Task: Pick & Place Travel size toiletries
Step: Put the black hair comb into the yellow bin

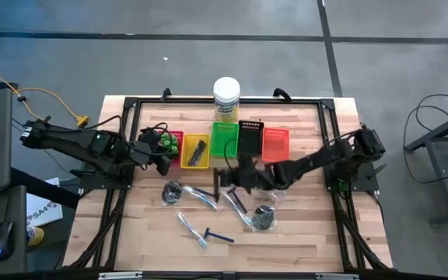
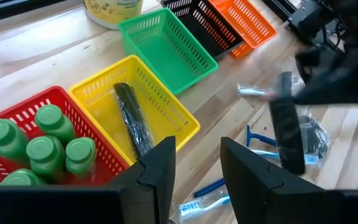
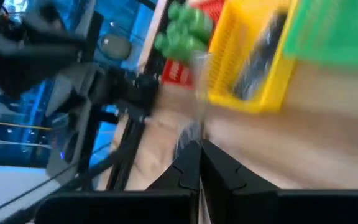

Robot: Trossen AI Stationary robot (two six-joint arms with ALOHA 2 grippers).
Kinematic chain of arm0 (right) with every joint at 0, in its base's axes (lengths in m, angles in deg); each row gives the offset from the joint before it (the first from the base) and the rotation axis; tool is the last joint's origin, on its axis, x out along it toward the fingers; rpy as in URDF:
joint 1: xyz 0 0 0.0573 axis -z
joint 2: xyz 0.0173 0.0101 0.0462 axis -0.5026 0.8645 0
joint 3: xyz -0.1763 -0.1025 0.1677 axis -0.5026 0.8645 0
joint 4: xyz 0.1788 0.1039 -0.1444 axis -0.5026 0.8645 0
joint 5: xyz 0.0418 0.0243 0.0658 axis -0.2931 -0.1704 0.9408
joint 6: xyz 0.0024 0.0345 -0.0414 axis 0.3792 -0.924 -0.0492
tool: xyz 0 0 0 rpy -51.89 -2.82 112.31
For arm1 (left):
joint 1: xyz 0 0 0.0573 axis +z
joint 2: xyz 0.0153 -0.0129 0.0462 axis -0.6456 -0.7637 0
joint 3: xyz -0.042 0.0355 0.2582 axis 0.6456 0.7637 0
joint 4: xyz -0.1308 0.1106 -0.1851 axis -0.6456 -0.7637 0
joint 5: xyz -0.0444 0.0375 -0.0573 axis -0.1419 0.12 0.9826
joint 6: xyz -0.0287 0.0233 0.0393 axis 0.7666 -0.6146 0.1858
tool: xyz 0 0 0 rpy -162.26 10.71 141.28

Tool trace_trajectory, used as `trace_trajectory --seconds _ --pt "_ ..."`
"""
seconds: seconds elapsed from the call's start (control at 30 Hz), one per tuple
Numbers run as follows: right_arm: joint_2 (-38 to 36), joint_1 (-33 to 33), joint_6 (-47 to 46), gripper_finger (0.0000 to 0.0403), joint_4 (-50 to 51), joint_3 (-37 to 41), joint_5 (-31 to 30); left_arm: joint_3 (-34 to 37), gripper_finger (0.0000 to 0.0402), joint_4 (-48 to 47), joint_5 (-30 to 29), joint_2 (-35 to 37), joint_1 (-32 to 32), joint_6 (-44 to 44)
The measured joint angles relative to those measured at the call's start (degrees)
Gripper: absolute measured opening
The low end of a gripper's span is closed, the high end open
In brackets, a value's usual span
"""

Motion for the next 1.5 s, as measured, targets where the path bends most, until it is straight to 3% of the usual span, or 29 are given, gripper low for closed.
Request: trace_trajectory --seconds 0.3,0.57,1.03,1.27,1.5 --pt "1.38 9.46 11.20 0.0002 -8.32 -2.59 3.14 0.00 0.0122 -0.13 0.02 0.10 0.01 0.44" --pt "6.33 14.09 14.06 0.0002 -19.68 -3.01 4.47 -0.06 0.0122 -0.66 0.04 0.09 0.02 0.66" --pt "15.25 14.86 20.27 0.0002 -19.27 -9.69 4.36 -0.07 0.0122 -0.97 0.23 0.12 0.02 1.04" --pt "15.79 15.15 22.32 0.0002 -11.70 -13.07 1.19 -0.07 0.0122 -1.02 0.50 0.37 0.00 1.97" --pt "15.80 16.32 25.74 0.0002 -12.86 -13.07 3.48 -0.07 0.0122 -0.94 0.63 0.42 0.02 1.97"
